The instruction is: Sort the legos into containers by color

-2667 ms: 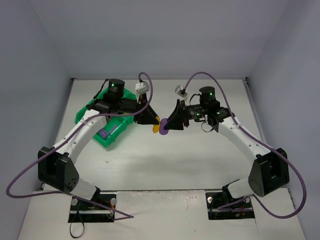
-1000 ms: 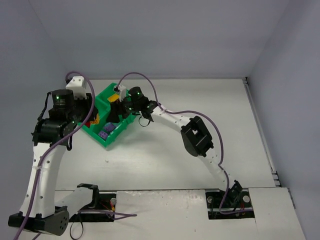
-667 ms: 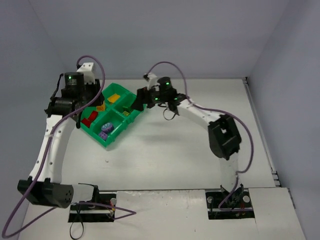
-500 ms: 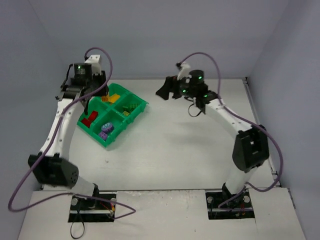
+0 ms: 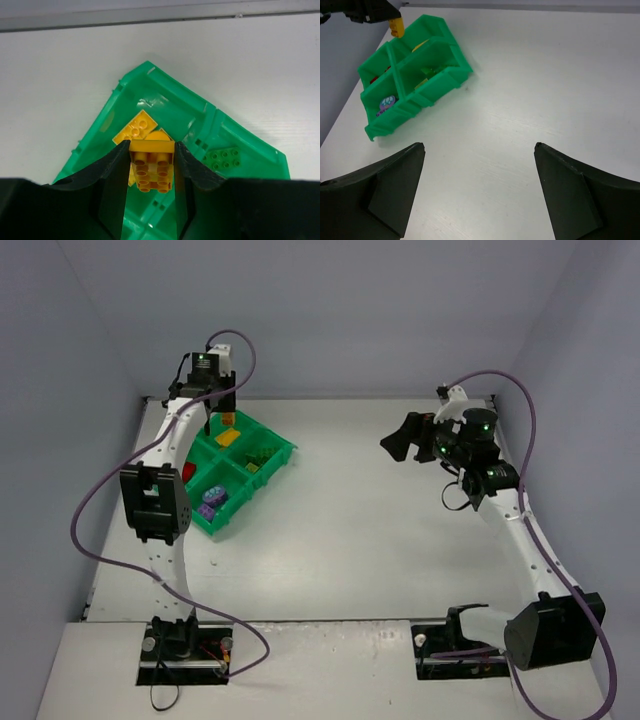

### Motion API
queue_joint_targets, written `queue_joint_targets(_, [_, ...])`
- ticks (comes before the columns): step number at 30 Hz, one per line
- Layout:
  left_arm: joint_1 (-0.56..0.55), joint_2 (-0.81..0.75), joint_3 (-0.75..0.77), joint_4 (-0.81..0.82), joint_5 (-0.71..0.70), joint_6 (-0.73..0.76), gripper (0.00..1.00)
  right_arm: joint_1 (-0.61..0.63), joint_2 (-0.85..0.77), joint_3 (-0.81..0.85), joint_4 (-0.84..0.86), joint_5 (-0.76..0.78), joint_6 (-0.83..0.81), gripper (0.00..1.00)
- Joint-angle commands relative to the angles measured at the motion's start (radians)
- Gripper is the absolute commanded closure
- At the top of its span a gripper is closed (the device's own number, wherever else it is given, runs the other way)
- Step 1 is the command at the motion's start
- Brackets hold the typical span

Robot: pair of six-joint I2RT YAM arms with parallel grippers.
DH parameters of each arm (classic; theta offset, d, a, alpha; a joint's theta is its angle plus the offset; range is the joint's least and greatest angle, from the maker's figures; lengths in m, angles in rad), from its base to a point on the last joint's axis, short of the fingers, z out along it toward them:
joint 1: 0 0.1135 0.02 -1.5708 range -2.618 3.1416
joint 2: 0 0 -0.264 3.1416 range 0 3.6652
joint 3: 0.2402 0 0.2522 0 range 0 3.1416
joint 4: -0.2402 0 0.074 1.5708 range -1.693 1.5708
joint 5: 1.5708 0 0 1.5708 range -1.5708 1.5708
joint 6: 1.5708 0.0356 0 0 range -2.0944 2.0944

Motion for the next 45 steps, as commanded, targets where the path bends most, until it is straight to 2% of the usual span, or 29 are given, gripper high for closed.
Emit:
queue_joint_targets(1, [0.026,0.0,0.111,0.057,-0.023,0.026,0.82,-0.034,-0.062,-0.007,-0.026,-0.053,-0.028,0.12])
queue_joint_targets(7, [0.031,0.066,0.17,0.039,-0.043,0.035,0.61,-0.062,-0.075,-0.009,-0.064,-0.064,-0.022,0.11])
queue_joint_targets(14, [0.031,0.054,0.121,0.054,-0.052,0.019,0.49,-0.077,-0.101,0.0,-0.117,-0.064,-0.049,0.1])
queue_joint_targets(16, [0.031,0.033,0.105,0.052,-0.058,0.01,0.45,-0.082,-0.115,0.004,-0.149,-0.024,-0.039,0.09])
queue_joint_targets(18, [0.031,-0.019,0.096,0.057,-0.058,-0.008,0.42,-0.091,-0.133,0.016,-0.181,0.035,-0.005,0.0])
queue_joint_targets(20, [0.03,-0.073,0.07,0.075,-0.041,-0.019,0.37,-0.099,-0.145,0.026,-0.23,0.109,0.026,0.0])
queue_joint_targets(23, [0.028,-0.234,0.05,0.047,-0.024,-0.049,0.3,-0.108,-0.18,0.052,-0.265,0.102,0.012,0.0])
queue_joint_targets(27, [0.028,-0.424,0.018,-0.049,-0.021,-0.069,0.27,-0.097,-0.219,0.102,-0.268,0.141,-0.002,0.0])
queue_joint_targets(30, [0.028,-0.614,-0.08,-0.076,-0.027,-0.076,0.26,-0.062,-0.223,0.149,-0.275,0.2,-0.037,0.0])
queue_joint_targets(38, [0.026,-1.14,-0.517,-0.055,-0.099,-0.129,0.26,0.102,-0.249,0.269,-0.327,0.412,-0.104,0.0])
queue_joint_targets(45, [0.028,-1.412,-0.721,-0.17,-0.199,-0.138,0.26,0.2,-0.329,0.235,-0.327,0.627,-0.15,0.0])
